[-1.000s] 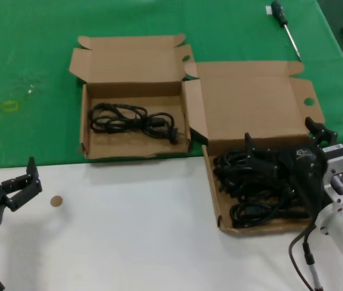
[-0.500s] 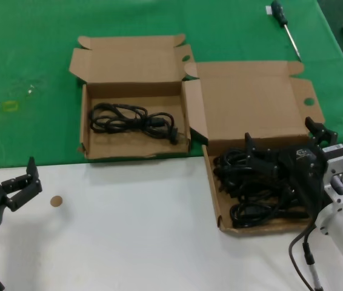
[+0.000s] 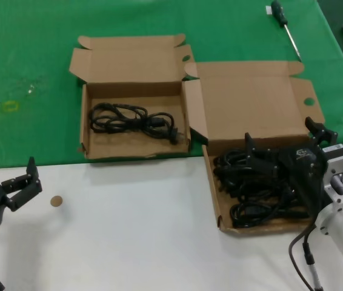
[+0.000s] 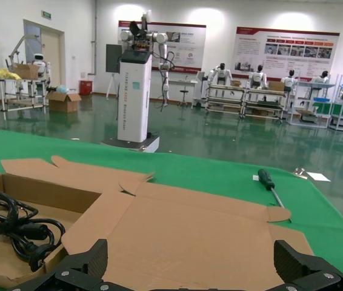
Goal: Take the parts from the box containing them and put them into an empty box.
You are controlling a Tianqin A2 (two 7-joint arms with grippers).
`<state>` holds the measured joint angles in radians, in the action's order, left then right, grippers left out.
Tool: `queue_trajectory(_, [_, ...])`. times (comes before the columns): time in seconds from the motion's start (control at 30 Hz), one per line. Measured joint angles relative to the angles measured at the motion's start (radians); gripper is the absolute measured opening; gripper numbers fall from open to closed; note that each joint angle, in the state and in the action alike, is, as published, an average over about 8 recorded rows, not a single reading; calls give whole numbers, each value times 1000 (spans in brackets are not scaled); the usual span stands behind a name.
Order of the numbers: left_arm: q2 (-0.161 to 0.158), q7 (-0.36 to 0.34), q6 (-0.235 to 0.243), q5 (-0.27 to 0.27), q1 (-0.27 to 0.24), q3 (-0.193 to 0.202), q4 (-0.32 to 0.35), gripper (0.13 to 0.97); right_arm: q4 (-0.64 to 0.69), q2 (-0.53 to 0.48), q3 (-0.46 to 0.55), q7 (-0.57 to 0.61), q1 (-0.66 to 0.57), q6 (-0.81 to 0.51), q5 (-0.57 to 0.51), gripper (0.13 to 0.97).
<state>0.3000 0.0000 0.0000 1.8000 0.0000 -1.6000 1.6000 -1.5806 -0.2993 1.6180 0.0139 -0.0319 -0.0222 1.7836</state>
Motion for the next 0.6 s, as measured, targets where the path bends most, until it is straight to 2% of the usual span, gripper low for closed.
queue_trajectory(0.6, [0, 0, 0, 0, 0, 0, 0, 966, 0, 0, 0, 0, 0, 0, 0, 966])
